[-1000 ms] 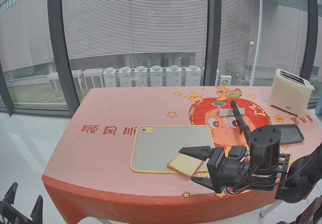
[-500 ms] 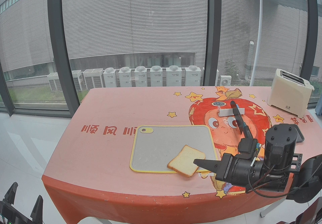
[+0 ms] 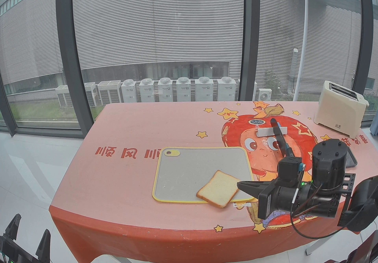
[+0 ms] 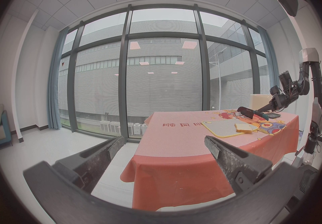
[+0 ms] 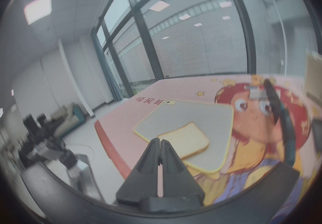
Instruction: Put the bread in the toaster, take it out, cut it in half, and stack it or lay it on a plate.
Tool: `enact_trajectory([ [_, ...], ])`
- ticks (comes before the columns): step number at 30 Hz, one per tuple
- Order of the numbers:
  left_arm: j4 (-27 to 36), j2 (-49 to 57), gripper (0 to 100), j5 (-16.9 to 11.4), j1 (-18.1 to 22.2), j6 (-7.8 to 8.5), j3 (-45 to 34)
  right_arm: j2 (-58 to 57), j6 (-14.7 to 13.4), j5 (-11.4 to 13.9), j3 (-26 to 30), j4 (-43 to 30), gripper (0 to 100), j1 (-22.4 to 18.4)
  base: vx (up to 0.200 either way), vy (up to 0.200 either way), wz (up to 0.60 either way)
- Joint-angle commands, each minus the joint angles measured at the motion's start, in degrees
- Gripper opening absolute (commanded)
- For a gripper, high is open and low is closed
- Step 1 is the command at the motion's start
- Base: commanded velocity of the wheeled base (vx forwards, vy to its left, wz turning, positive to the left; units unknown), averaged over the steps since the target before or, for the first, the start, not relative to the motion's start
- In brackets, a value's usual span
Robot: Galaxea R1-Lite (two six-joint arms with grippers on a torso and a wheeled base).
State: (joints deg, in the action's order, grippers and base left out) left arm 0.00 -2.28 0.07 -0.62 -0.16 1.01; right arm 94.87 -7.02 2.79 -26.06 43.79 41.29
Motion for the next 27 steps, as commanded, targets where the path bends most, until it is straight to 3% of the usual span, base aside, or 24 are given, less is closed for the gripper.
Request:
enact_trajectory([
  [1,0.00,-0.01,100,0.01,0.01,-0.02,-1.01,-2.32,6.58,2.57,3.21,-1.60,0,-4.81,0.000,0.000,0.00],
  [10,0.00,-0.01,100,0.01,0.01,-0.02,-1.01,-0.03,5.44,2.83,6.55,-1.51,0,-8.07,0.000,0.000,0.00],
  [27,0.00,-0.01,100,0.01,0.01,-0.02,-1.01,3.31,5.00,3.18,6.90,-1.34,0,-3.23,0.000,0.000,0.00],
])
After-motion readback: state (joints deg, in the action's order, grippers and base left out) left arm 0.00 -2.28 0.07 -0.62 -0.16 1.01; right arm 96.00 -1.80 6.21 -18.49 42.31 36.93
